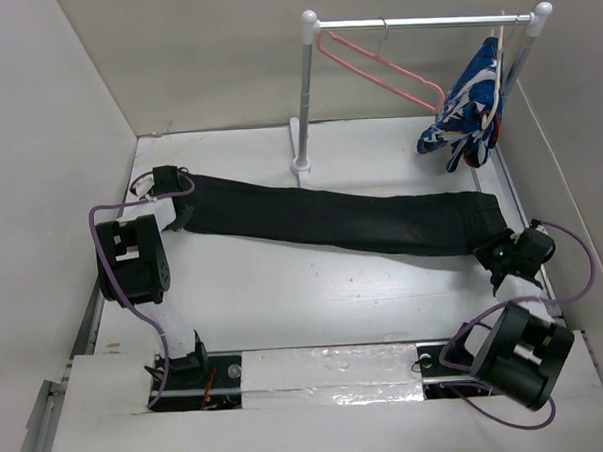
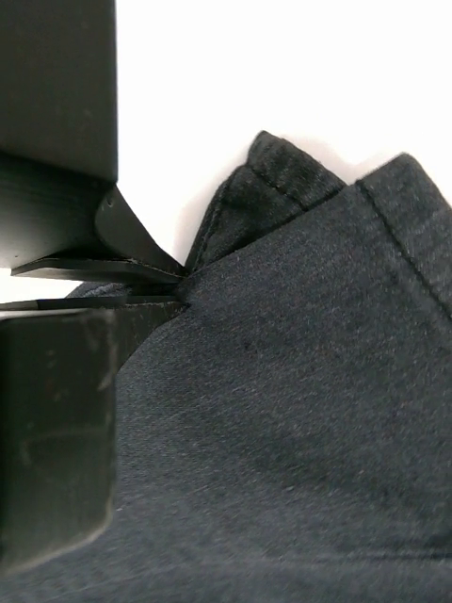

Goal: Place the trousers on the hanger
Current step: Fold the trousers at the center of the board.

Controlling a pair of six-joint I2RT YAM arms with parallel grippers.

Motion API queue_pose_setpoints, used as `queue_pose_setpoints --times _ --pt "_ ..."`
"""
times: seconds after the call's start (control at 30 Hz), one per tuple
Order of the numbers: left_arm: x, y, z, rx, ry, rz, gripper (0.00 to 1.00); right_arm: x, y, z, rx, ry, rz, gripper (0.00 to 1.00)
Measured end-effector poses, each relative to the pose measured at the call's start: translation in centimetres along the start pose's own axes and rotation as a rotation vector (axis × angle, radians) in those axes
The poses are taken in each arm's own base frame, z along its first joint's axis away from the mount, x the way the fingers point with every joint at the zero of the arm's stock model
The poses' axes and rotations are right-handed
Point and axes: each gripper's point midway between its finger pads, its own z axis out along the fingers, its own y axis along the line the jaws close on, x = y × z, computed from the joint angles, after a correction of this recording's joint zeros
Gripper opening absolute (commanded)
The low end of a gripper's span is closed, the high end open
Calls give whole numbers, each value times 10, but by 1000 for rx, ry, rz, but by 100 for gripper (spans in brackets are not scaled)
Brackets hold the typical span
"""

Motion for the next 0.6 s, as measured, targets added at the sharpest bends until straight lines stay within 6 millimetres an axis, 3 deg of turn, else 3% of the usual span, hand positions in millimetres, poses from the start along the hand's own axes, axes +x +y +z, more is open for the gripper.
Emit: queue_pose_setpoints --times 0.13,0.17,0.23,0.27,0.3,0.37,0.43,0.47,0.6 --pt "9 29 -15 -100 -7 1 0 -6 -4 -25 -10 -47 -25 2" --pt "12 38 -22 -125 -5 3 0 -6 -6 -30 -10 -55 -27 19" --pt "14 55 -36 -166 -17 9 19 -2 -9 -37 -13 -66 -31 47" --pt "10 61 -43 -185 -36 11 41 0 -11 -40 -10 -74 -34 71" --pt "4 65 -48 -197 -57 14 51 -1 -14 -41 -1 -86 -35 81" --pt "-10 67 -57 -194 -108 -15 70 -3 -21 -42 27 -101 -32 90" --pt "-22 65 -67 -171 -144 -35 71 -3 -27 -41 57 -97 -19 94" --pt "-28 62 -73 -149 -161 -43 68 -2 -31 -39 72 -92 -12 98" --pt "-45 31 -110 11 -244 -36 54 -5 -44 -30 114 -70 40 96"
